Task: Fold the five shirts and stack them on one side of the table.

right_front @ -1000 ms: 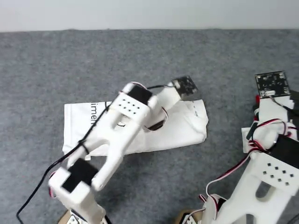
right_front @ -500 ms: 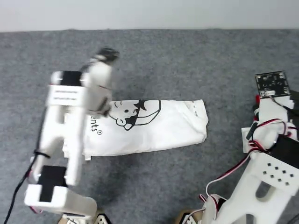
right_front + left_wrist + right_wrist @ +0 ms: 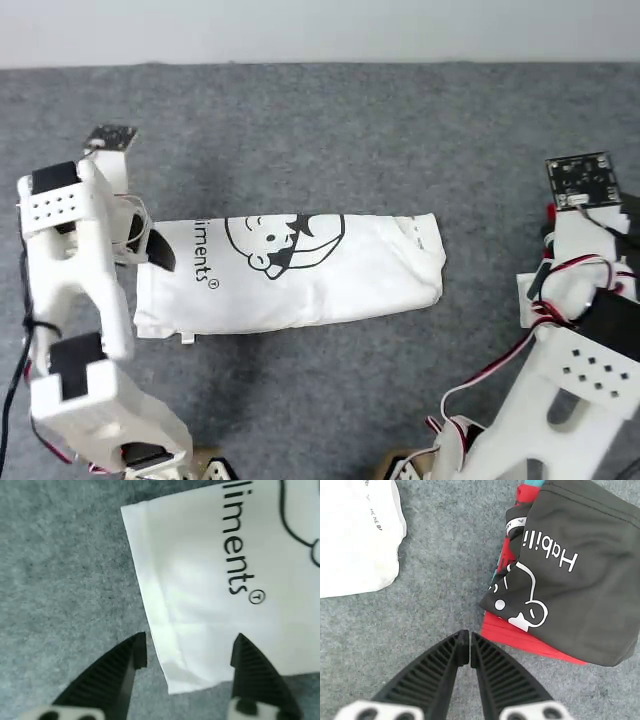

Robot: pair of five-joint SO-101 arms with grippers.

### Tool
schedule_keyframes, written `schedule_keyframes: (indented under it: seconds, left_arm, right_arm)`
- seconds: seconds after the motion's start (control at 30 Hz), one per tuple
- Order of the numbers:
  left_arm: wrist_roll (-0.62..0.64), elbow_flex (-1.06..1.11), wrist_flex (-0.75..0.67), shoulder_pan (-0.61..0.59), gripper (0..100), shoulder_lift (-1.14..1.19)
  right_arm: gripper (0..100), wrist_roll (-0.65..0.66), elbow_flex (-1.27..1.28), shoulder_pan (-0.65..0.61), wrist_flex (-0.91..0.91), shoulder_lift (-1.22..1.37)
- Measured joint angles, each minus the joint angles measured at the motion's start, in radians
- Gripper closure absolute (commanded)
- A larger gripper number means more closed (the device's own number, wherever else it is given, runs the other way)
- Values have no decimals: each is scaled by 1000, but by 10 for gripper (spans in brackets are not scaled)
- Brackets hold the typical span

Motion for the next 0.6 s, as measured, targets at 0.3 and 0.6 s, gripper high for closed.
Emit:
schedule_keyframes:
  seconds: [0.3,0.6]
  left_arm:
    - [3,0,-152,-6,729,187]
    - [55,-81,-132,26,877,338]
  right_arm:
    - [985,0,0,0,0,0]
    - [985,0,0,0,0,0]
